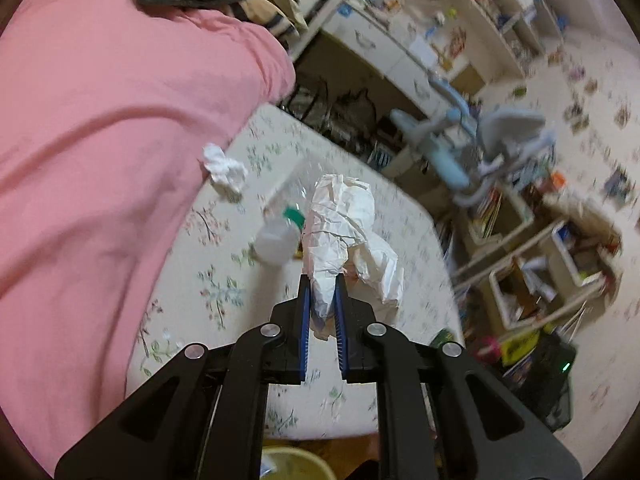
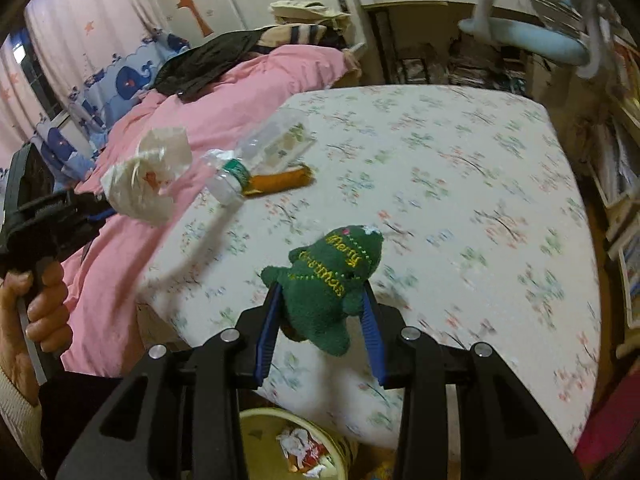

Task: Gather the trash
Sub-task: 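Lift the green plush toy with the right tool while the left tool holds the tissues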

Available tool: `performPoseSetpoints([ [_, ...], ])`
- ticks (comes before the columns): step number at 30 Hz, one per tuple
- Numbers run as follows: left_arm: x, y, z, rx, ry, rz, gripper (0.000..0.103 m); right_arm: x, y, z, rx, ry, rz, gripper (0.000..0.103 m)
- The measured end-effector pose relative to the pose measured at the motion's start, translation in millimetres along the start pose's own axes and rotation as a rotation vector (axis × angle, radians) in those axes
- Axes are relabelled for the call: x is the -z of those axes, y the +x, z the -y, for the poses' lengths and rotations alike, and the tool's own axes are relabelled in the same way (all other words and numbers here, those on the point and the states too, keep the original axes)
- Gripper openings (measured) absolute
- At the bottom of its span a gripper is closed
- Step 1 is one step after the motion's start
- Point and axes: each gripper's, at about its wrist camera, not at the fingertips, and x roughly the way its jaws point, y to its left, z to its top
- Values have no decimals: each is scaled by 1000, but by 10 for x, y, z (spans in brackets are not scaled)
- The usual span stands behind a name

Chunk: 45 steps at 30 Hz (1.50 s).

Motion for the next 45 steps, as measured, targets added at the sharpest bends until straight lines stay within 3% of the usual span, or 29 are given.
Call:
performPoseSetpoints([
  [6, 20, 50, 100, -21, 58, -14, 11, 1, 2, 73, -13, 42, 16, 38],
  [25, -63, 56, 226, -51, 115, 4, 11, -40, 102, -99, -59, 1, 42, 39],
  [38, -16, -18, 248, -14, 121, 17, 11, -13, 27, -73, -82, 6, 68, 39],
  [45, 193, -117, 281, -8, 125, 5, 11, 56, -97, -154, -111, 1, 96, 39],
])
